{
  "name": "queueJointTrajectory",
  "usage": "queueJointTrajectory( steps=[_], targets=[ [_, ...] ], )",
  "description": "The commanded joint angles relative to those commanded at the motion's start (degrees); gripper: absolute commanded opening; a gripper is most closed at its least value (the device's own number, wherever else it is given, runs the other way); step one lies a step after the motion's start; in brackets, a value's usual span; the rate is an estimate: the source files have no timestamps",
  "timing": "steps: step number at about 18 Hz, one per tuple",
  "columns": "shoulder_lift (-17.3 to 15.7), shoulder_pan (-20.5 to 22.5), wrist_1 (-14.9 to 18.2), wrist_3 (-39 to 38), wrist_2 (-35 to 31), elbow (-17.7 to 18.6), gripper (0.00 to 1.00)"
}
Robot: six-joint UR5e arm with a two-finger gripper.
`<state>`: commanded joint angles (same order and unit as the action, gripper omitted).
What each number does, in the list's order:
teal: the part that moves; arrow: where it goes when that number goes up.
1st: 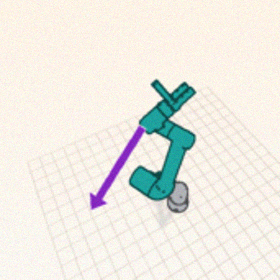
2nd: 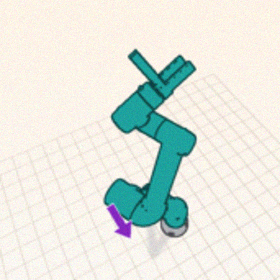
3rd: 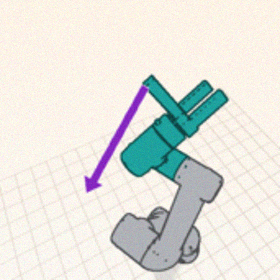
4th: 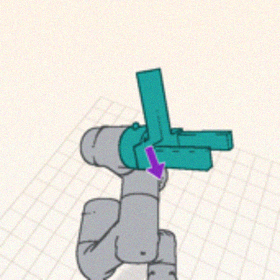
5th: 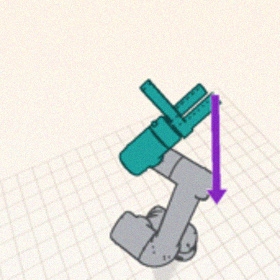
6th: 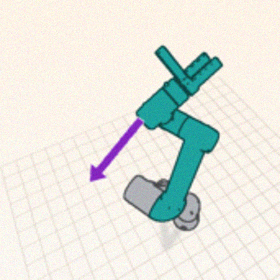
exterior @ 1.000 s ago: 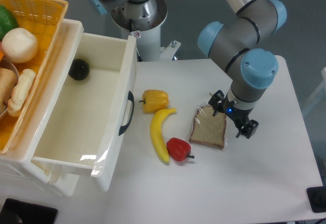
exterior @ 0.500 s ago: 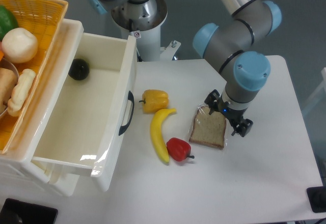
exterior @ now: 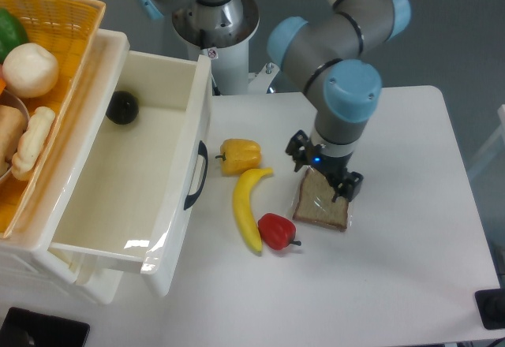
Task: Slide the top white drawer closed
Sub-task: 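Move the gripper from above the bread toward the open drawer's front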
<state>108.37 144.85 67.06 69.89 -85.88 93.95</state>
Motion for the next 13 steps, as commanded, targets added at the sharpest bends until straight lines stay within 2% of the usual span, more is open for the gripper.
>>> queueJointTrajectory(
  steps=[4,6,8,10,13],
  targets=[
    [-1.05,-2.11,0.17,-10.81,6.41,-0.17,0.18],
    [-1.32,-3.08,0.35,-12.49,7.12,-0.17,0.00],
    [-1.67,-3.09,1.22,-12.67,8.52,-0.17,0.00],
    [-1.76,-2.65,3.77,-12.59,12.29,-0.17,0.00],
    [-2.11,-1.60,11.31,-12.59,20.90,-0.70,0.00]
  ],
)
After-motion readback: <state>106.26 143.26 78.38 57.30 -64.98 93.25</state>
